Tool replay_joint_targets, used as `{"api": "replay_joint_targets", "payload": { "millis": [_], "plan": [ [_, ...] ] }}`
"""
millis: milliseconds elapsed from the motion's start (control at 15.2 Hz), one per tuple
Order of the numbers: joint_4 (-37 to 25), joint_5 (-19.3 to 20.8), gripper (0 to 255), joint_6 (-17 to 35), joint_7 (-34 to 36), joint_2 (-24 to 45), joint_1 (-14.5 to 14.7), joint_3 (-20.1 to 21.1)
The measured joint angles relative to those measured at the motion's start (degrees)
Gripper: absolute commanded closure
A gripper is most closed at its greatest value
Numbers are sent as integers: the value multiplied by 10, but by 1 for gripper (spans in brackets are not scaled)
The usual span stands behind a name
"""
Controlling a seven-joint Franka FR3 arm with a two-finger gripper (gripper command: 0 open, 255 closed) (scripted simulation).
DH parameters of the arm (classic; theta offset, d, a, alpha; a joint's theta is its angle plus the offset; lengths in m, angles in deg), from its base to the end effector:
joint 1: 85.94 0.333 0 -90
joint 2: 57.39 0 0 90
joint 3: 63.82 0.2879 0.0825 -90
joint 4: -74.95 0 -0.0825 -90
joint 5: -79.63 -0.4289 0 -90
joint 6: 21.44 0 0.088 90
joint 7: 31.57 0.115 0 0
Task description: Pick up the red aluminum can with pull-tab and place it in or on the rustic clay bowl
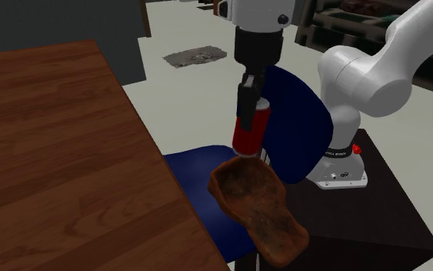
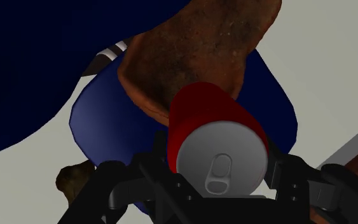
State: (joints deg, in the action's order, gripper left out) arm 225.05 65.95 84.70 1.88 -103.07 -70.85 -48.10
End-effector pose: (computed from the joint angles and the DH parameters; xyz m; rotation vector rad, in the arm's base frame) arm 0.3239 0.2068 0.4429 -3.0890 0.2942 0.0037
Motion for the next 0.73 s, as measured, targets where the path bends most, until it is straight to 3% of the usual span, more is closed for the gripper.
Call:
{"api": "replay_joint_targets", "payload": {
  "millis": [198,726],
  "plan": [
    [-2,-23,255,-2,36,-4,19,32],
    [48,-43,255,58,41,5,28,53]
  ]
}}
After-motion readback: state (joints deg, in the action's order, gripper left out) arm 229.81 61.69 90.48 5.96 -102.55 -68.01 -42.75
